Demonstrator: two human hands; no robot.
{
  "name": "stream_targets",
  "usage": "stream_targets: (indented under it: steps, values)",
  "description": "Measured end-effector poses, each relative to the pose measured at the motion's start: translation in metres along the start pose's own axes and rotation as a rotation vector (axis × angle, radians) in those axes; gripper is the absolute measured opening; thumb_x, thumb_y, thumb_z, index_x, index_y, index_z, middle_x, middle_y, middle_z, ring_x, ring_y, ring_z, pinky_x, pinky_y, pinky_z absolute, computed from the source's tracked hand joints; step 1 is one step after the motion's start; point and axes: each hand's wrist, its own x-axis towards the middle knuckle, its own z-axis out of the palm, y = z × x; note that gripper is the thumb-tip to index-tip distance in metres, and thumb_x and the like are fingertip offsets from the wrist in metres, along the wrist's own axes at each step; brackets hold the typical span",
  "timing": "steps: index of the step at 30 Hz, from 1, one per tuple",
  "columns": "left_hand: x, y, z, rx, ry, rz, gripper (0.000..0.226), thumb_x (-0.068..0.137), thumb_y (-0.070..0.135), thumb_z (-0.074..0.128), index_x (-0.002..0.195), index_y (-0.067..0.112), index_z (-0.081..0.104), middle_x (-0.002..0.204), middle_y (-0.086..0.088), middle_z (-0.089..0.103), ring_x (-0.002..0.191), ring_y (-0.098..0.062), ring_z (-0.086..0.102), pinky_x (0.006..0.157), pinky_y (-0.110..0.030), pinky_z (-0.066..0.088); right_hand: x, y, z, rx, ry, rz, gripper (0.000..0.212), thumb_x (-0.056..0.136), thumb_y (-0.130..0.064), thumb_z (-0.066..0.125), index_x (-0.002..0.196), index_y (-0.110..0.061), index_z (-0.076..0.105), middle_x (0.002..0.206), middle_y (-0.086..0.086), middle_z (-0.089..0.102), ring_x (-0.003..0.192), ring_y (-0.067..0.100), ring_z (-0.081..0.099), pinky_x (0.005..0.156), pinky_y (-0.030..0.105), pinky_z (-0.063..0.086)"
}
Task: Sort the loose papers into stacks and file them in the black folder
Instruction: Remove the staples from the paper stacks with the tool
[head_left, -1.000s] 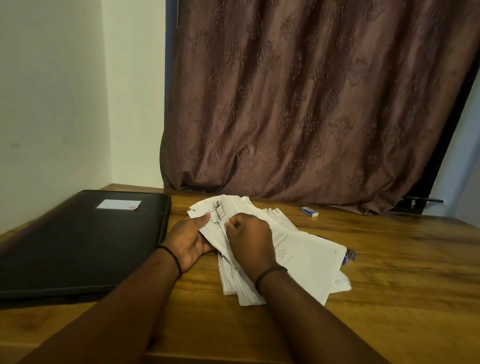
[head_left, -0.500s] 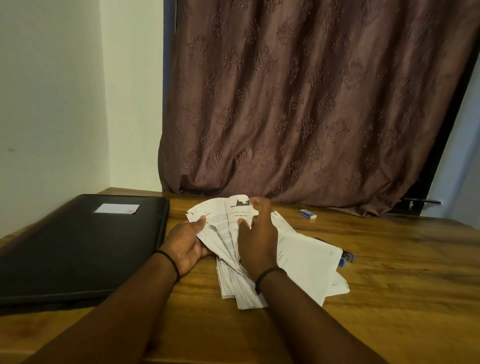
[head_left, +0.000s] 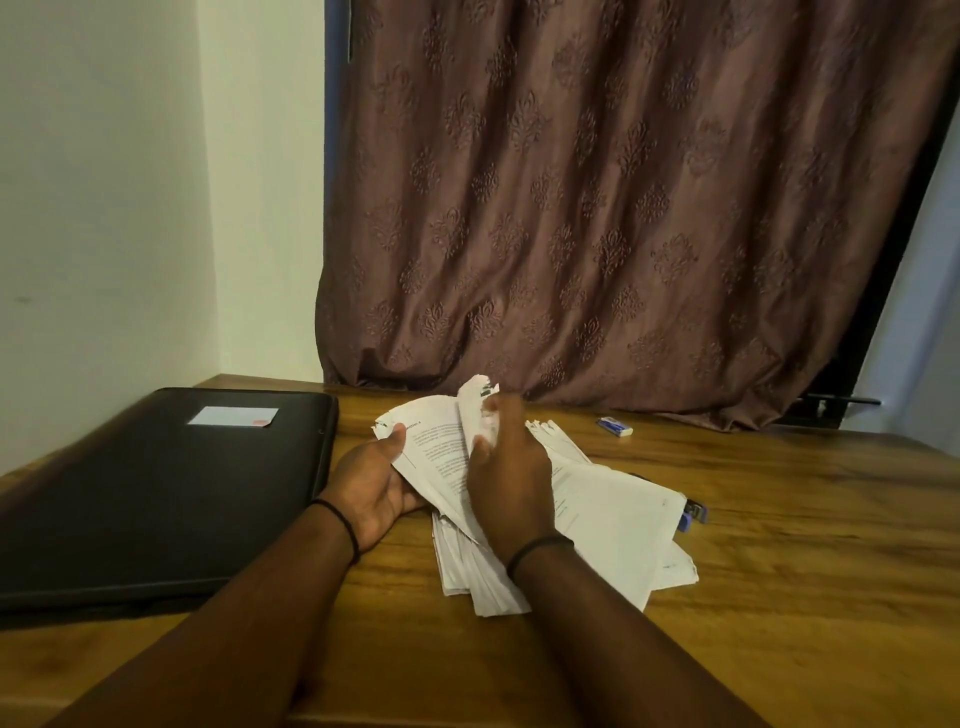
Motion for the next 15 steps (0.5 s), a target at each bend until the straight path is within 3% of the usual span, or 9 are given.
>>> stream_targets:
  steps: [2,4,6,11,15]
  values:
    - [0.0002,0.0002,-0.0002,0.006,-0.003,0.002,0.034,0.103,0.035,0.039,0.124,0.015,0.057,0.117,-0.011,0.07,0.106,-0.033,0.066,0.081,-0.053,0.054,0.0003,-0.0008,-0.0017,0.008,0.029,0.008,0.04,0.099,-0.019,0.055,0.136,-0.028,0.043,0.118,-0.001,0.067,0.103,0.015,0.065,0.086,0.019,0.049]
    - [0.0006,0.0001,-0.0004,0.012,-0.009,0.002,0.041,0.103,0.042,0.036,0.124,0.015,0.057,0.12,-0.012,0.068,0.108,-0.034,0.065,0.083,-0.054,0.053,-0.0005,-0.0007,-0.0005,-0.026,-0.011,-0.065,0.032,0.099,-0.016,0.053,0.13,-0.025,0.054,0.116,-0.002,0.068,0.099,0.011,0.064,0.085,0.015,0.048]
    - [0.0012,-0.0001,-0.0008,0.021,-0.014,0.0,0.047,0.102,0.048,0.033,0.128,0.016,0.056,0.123,-0.012,0.067,0.11,-0.034,0.064,0.086,-0.054,0.052,-0.0019,-0.0001,0.0037,-0.084,-0.089,-0.164,0.025,0.1,-0.016,0.051,0.121,-0.021,0.063,0.117,-0.001,0.068,0.101,0.011,0.062,0.091,0.019,0.049]
    - [0.0006,0.0016,-0.0028,0.022,-0.002,0.002,0.053,0.1,0.051,0.033,0.132,0.017,0.056,0.124,-0.01,0.067,0.109,-0.031,0.066,0.085,-0.053,0.054,-0.0042,-0.0037,0.008,-0.117,-0.241,-0.217,0.041,0.093,-0.049,0.057,0.125,-0.023,0.06,0.125,-0.004,0.064,0.111,0.012,0.058,0.092,0.026,0.047]
    - [-0.003,0.001,0.0,0.029,-0.023,0.006,0.047,0.102,0.045,0.033,0.13,0.015,0.058,0.121,-0.012,0.068,0.109,-0.031,0.065,0.082,-0.051,0.054,-0.003,-0.0023,0.0055,-0.169,-0.218,-0.213,0.029,0.099,-0.039,0.05,0.115,-0.019,0.064,0.113,0.001,0.068,0.099,0.014,0.061,0.086,0.027,0.047]
